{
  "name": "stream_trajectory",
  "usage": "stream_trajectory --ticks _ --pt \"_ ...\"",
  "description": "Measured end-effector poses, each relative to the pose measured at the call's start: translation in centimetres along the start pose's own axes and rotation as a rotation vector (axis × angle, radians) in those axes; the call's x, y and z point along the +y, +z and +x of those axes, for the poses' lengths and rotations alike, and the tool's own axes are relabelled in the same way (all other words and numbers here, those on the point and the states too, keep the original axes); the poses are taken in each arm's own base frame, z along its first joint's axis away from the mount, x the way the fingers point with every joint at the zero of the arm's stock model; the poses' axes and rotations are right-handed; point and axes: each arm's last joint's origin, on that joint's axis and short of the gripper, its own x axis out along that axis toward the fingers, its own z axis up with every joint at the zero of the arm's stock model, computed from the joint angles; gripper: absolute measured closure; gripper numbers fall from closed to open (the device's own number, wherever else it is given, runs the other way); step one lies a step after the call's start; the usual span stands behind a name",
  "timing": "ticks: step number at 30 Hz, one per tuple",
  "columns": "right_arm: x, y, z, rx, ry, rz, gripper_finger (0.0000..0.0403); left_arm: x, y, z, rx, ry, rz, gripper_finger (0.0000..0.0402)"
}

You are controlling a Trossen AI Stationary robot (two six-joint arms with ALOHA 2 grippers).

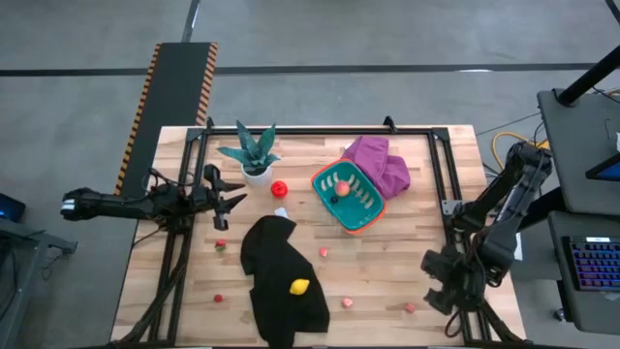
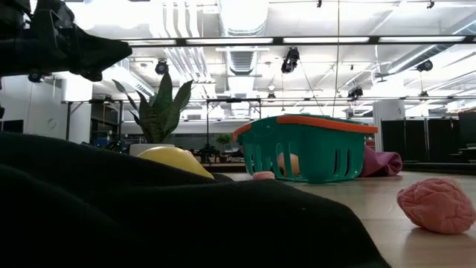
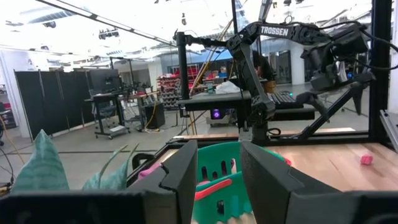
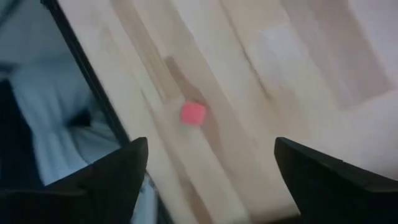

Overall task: Pick and placing Produce into tupperware
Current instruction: Put the bottom right apricot into the green basket

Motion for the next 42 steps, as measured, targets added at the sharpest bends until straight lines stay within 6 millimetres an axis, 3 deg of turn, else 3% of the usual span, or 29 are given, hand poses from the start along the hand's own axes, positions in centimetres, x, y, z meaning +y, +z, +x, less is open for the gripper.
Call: stream_trajectory --ticks 4,10,24,33,42 --pt "-0.2 -0.1 1.0 -0.038 0.018 0.11 0.0062 0.0 0.0 0.0 0.002 0.0 0.001 0.0294" --pt "0.3 -0.4 3.0 -0.042 -0.056 0.115 0.0069 0.0 0.0 0.0 -0.002 0.001 -0.008 0.0294" --pt "6.0 -1.1 7.0 -0.051 -0.242 0.102 0.007 0.0 0.1 0.0 -0.007 0.002 -0.025 0.0294" --pt "8.4 -1.6 9.3 -0.012 -0.427 0.039 0.007 0.0 0.3 0.0 -0.03 0.005 -0.033 0.0294" --pt "7.8 -2.0 10.4 -0.019 -0.474 0.021 0.0076 0.1 0.3 0.0 -0.03 0.006 -0.033 0.0294"
